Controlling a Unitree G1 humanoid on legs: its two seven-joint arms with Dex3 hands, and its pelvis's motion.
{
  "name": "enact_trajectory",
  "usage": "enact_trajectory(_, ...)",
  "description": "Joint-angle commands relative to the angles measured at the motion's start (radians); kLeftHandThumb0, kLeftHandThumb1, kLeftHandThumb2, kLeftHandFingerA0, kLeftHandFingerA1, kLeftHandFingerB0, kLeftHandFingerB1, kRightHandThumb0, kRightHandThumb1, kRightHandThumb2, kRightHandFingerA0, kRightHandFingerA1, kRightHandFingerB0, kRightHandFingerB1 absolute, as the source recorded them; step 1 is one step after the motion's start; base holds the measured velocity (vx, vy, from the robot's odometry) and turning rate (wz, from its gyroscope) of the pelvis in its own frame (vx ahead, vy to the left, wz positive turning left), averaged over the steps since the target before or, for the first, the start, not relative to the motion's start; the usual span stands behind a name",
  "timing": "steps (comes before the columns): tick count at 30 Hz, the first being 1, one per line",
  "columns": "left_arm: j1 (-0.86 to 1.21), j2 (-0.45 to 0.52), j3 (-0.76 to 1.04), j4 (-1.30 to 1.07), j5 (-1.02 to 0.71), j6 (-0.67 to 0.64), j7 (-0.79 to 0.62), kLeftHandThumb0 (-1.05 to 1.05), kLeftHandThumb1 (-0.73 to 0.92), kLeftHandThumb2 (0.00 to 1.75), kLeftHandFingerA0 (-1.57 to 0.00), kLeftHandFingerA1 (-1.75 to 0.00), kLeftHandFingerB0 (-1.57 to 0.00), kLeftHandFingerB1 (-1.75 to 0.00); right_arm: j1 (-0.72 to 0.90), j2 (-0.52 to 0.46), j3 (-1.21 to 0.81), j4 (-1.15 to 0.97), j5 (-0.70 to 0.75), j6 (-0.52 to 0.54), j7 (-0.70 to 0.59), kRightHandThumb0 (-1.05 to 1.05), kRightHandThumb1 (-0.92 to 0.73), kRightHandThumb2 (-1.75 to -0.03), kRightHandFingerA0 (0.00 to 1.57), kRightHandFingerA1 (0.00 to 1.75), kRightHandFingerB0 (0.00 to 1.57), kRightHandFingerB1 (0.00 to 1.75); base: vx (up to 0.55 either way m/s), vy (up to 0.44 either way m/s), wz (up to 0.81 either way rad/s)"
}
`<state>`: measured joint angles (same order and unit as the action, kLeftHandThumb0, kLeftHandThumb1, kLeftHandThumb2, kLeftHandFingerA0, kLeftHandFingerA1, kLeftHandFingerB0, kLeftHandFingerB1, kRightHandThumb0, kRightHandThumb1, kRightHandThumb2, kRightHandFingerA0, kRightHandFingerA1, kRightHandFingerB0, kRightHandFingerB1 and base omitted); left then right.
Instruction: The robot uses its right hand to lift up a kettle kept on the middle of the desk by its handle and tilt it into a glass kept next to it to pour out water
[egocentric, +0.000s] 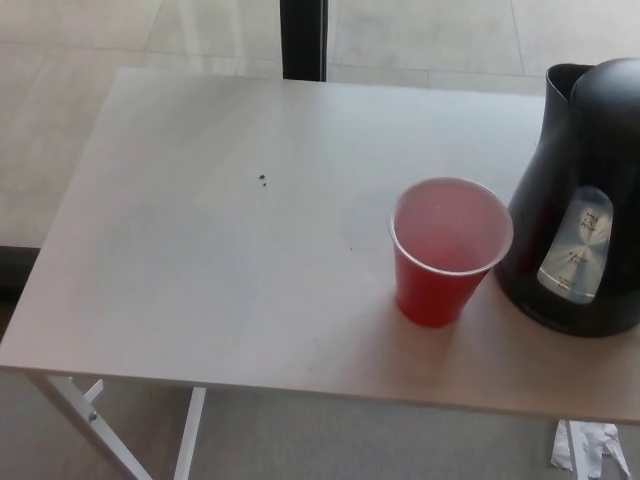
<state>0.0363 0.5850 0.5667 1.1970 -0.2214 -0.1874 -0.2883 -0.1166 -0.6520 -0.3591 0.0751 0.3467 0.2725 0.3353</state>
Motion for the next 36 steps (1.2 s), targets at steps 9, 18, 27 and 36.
enact_trajectory(9,-0.006,0.019,0.013,0.014,-0.037,0.009,-0.012,-0.71,0.79,0.63,-0.58,-0.55,-0.44,-0.42,0.060,0.053,0.105,0.051,-0.111,-0.018,-0.004,-0.77,-0.50,-0.91,0.11,0.51,0.00,0.19,0.00,0.000,0.00)
enact_trajectory(18,-0.012,0.020,0.003,0.015,-0.039,0.008,-0.011,-0.71,0.79,0.63,-0.58,-0.55,-0.44,-0.42,0.069,0.061,0.088,0.049,-0.122,-0.019,0.004,-0.77,-0.50,-0.91,0.11,0.51,0.00,0.19,0.00,0.000,0.00)
enact_trajectory(27,-0.019,0.022,-0.003,0.015,-0.042,0.009,-0.009,-0.71,0.79,0.63,-0.58,-0.55,-0.44,-0.42,0.068,0.065,0.081,0.052,-0.125,-0.020,0.006,-0.77,-0.50,-0.91,0.11,0.51,0.00,0.19,0.00,0.000,0.00)
enact_trajectory(36,-0.018,0.015,-0.013,0.016,-0.039,0.006,-0.006,-0.71,0.79,0.63,-0.58,-0.55,-0.44,-0.42,0.082,0.063,0.069,0.057,-0.128,-0.026,0.014,-0.77,-0.50,-0.91,0.11,0.51,0.00,0.19,0.00,0.000,0.00)
